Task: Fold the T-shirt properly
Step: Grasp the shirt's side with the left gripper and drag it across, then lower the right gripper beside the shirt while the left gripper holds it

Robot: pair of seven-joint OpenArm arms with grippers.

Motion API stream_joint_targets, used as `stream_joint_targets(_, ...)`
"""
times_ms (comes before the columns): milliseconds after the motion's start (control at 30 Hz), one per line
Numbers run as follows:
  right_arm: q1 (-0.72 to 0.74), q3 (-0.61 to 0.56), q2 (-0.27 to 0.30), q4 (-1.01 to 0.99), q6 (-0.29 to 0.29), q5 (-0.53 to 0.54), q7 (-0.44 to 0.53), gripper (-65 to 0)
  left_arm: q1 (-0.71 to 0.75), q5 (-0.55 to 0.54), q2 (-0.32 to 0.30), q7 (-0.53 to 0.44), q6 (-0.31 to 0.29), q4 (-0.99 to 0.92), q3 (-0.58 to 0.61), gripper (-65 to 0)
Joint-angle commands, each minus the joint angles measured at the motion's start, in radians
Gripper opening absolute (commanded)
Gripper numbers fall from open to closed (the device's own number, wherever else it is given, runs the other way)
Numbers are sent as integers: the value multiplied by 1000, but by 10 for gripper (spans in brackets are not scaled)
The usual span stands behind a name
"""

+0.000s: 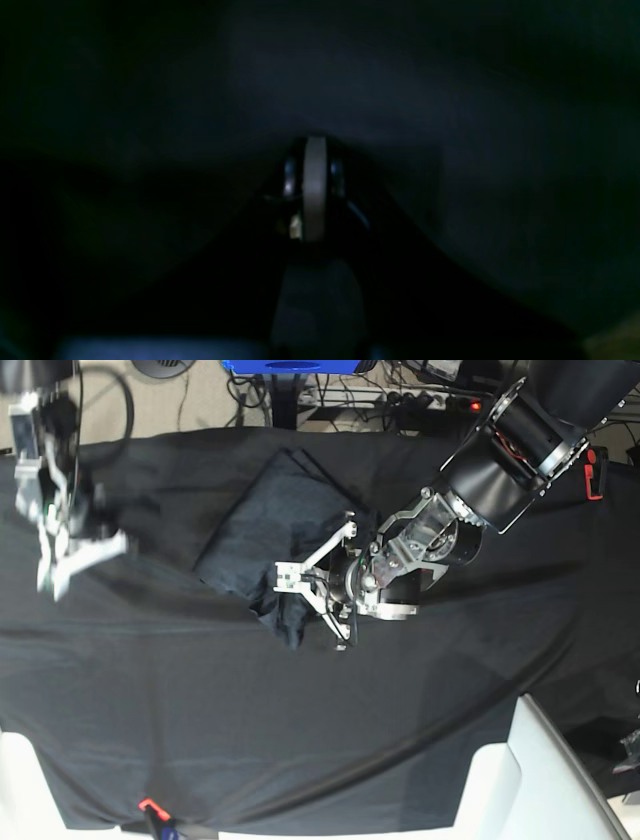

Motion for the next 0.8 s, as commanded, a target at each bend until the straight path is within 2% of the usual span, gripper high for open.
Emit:
stream_joint_targets(0, 34, 5, 13, 18, 2, 0, 17, -650, 55, 49, 1, 56, -6, -33, 20, -650)
stream_joint_targets(67, 72, 3, 13, 17, 6, 0, 17, -650, 73, 51, -2, 56, -6, -31, 19, -650)
stream_joint_targets(167, 120, 3, 9, -5, 65, 0, 11, -650, 98, 49, -12, 56, -6, -5, 19, -650)
stream_joint_targets(267, 166, -12, 6, -83, 94, 0, 9, -650, 104, 51, -14, 56, -6, 7, 19, -650)
stream_joint_targets(433, 223, -189, -6, -204, 100, 0, 19, -650, 104, 48, -8, 56, -6, 7, -44, -650)
stream_joint_targets(633, 187, -275, -58, -197, 95, 0, 9, -650, 92, 48, -5, 56, -6, 7, -70, -650)
stream_joint_targets(767, 115, -333, -64, -106, 78, 0, 9, -650, 92, 48, -2, 51, -6, 7, -72, -650)
